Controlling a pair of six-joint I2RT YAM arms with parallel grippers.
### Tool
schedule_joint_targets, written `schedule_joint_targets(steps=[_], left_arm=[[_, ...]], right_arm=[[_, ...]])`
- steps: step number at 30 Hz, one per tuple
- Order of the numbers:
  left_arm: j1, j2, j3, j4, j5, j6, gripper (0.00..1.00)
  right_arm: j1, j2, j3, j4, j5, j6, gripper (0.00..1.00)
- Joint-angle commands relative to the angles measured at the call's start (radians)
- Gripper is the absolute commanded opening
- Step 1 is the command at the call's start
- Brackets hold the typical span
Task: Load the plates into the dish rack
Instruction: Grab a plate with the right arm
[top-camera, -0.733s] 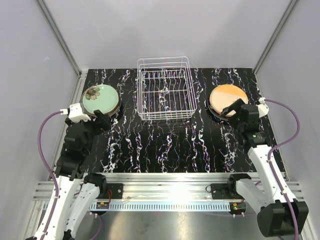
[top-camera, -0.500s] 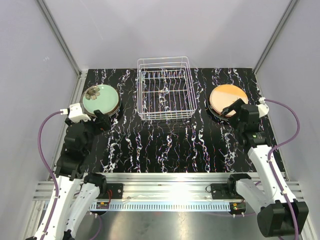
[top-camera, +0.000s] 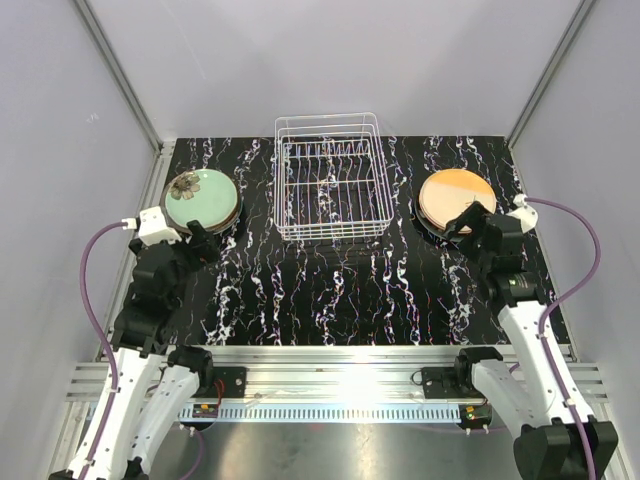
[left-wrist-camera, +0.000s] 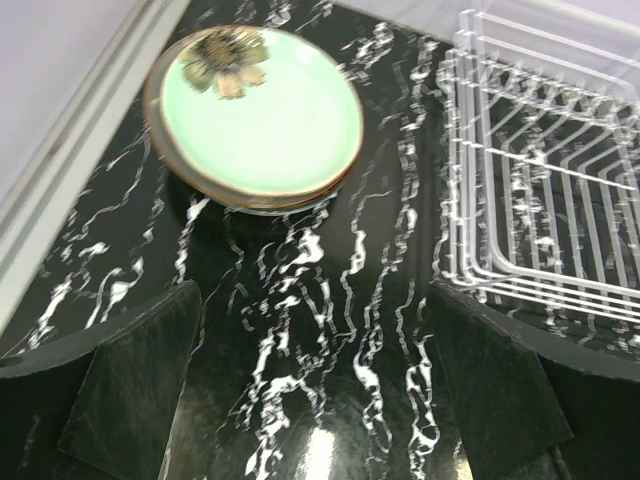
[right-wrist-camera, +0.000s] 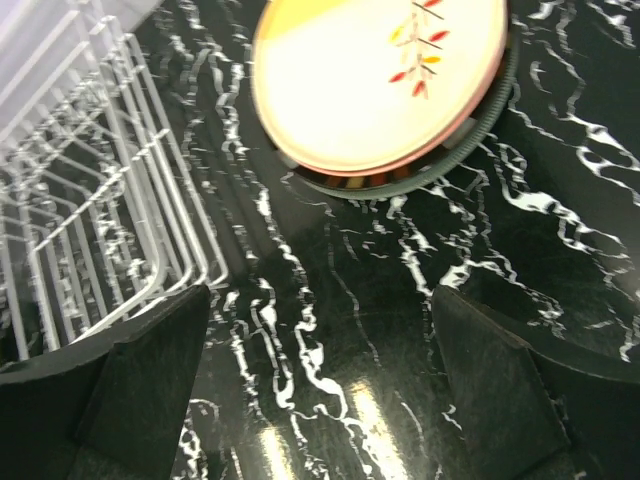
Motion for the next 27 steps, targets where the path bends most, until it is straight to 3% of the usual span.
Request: schedule_joint_targets(steps=[1, 6, 10, 12, 19, 22, 27], left_arm=[[0.002, -0.005, 0.043, -0.004, -0.095, -0.026, 0.99], [0.002, -0.026, 0.012, 0.03, -0.039, -0.034, 0.99], [0.002, -0.008, 0.008, 0.073, 0.18, 0.015, 0.99], [0.002, 0.001, 0.002, 0.084, 0.237, 0.021, 0.99], [-0.027, 0.011, 0.006, 0.07, 0.242, 0.028, 0.99], [-0.043, 0.012, 0.012, 0.062, 0.242, 0.029, 0.99], [-0.058, 0.015, 0.017, 0.056, 0.251, 0.035, 0.99]], right_arm=[[-0.003, 0.063, 0.054, -0.04, 0.1, -0.016, 1.0], [-0.026, 0.111, 0.044, 0.005, 0.07, 0.05, 0.97], [-0.058, 0.166, 0.056, 0.062, 0.047, 0.102, 0.85], [-0.134, 0.221, 0.086, 0.073, 0.016, 0.107, 0.83], [-0.398, 0.398, 0.146, 0.087, -0.184, 0.109, 0.67], [-0.423, 0.45, 0.146, 0.125, -0.186, 0.093, 0.59], [-0.423, 0.557, 0.148, 0.214, -0.173, 0.11, 0.55]])
